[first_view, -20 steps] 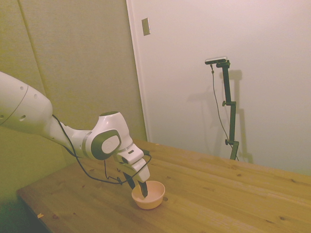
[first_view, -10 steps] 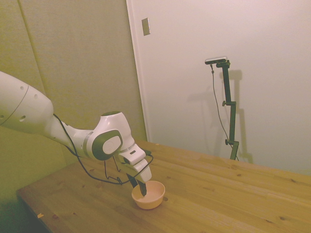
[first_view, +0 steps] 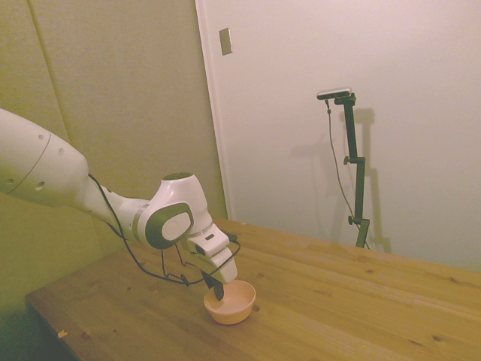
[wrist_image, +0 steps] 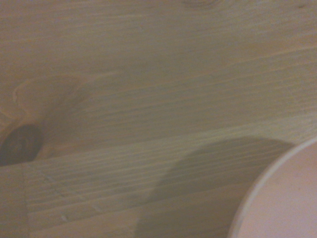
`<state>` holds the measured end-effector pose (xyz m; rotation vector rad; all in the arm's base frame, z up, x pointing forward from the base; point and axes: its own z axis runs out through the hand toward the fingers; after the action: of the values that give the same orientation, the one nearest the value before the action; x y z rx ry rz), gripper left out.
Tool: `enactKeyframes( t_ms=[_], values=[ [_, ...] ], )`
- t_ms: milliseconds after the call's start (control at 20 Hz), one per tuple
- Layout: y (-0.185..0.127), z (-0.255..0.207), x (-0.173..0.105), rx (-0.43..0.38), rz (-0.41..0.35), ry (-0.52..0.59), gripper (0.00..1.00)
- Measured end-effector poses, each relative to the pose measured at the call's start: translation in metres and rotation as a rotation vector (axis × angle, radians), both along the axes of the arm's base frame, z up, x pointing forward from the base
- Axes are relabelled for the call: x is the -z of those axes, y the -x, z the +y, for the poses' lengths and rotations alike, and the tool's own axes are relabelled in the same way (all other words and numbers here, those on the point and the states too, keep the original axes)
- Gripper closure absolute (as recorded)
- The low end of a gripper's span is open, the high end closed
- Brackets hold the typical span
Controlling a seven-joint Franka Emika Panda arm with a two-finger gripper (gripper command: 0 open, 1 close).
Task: Load the bowl
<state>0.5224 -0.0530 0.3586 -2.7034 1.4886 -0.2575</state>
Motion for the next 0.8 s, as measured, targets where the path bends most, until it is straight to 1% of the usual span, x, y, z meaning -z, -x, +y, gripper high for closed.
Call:
enactKeyframes(
  t_ms=[150,300,400,700,750,800],
  values=[
    [-0.002,-0.001,-0.005,-0.018,-0.01,-0.019,1.0],
    [0.001,-0.002,-0.016,-0.051,-0.023,-0.077,1.0],
    [0.005,0.001,-0.036,-0.071,-0.039,-0.121,1.0],
    [0.013,0.024,-0.111,-0.102,-0.11,-0.244,1.0],
    [0.012,0.029,-0.13,-0.121,-0.124,-0.262,1.0],
    [0.012,0.03,-0.13,-0.121,-0.126,-0.271,1.0]
  ],
)
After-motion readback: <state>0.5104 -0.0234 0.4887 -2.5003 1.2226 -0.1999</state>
